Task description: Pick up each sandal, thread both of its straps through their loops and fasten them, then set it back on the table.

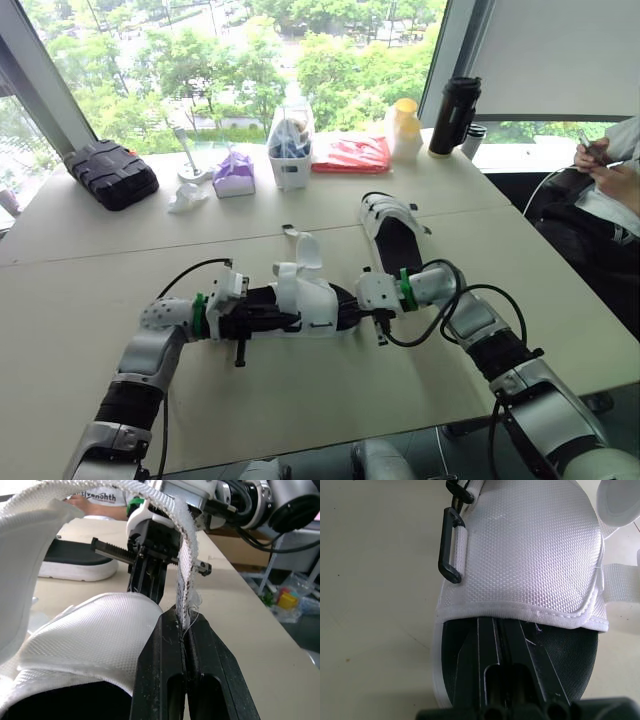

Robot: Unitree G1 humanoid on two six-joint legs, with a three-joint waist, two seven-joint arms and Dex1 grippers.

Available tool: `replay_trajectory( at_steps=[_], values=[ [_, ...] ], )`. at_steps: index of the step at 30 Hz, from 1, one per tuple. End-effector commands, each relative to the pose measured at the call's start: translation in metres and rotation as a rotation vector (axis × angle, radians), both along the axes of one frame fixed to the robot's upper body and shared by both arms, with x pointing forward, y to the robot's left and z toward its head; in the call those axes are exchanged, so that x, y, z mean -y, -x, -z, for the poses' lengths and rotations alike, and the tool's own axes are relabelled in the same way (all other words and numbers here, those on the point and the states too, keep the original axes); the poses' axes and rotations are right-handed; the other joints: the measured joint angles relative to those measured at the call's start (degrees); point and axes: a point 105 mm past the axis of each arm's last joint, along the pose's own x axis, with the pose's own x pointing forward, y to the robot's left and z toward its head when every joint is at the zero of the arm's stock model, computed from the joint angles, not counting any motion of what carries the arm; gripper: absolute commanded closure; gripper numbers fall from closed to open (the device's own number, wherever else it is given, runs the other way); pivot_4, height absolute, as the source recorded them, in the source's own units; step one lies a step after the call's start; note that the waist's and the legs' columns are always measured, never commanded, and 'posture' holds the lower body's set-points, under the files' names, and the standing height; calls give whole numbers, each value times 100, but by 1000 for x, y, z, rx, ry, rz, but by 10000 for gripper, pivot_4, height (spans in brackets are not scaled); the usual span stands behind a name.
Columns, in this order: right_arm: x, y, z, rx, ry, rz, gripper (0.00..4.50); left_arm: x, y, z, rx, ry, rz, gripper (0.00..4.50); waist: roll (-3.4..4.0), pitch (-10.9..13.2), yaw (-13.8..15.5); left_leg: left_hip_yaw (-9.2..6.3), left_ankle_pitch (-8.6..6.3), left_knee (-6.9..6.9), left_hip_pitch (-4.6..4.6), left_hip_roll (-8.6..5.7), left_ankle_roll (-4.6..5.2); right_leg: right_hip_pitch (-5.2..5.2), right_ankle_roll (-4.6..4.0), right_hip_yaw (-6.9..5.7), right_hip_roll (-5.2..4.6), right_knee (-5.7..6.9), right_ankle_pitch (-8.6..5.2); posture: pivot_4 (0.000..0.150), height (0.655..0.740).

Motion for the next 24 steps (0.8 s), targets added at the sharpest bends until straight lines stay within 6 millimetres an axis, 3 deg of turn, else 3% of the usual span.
replay_trajectory(
  at_steps=[1,6,12,15,22,24],
  values=[
    [8,1,15,-31,70,17,45000,-2,0,-3,74,-25,11,44516,0,0,0,0,0,0,0,0,0,0,0,0,0,0,0,1500,7400],
    [7,0,15,-29,70,16,45000,0,7,5,64,-57,41,44516,0,0,-2,0,0,-2,0,0,0,0,0,0,0,-1,0,1500,7400],
    [6,0,15,-27,69,16,45000,-7,0,5,14,-70,-20,44516,0,0,-3,0,0,-5,2,0,0,0,1,0,0,-1,0,1500,7400],
    [6,0,15,-25,69,15,45000,-10,1,-1,-19,-47,-33,36354,0,0,-4,0,0,-7,3,1,0,0,5,0,1,-1,1,1500,7400],
    [6,-1,15,-22,68,16,45000,-12,16,-17,-18,1,-51,1163,0,1,6,-1,0,-8,2,4,0,0,4,0,-1,-2,0,1500,7400],
    [6,-1,15,-21,70,15,45000,-16,27,-19,-35,12,-66,380,-1,2,-3,-3,0,-9,2,6,0,-1,2,0,-1,-2,-4,1500,7400]
  ],
)
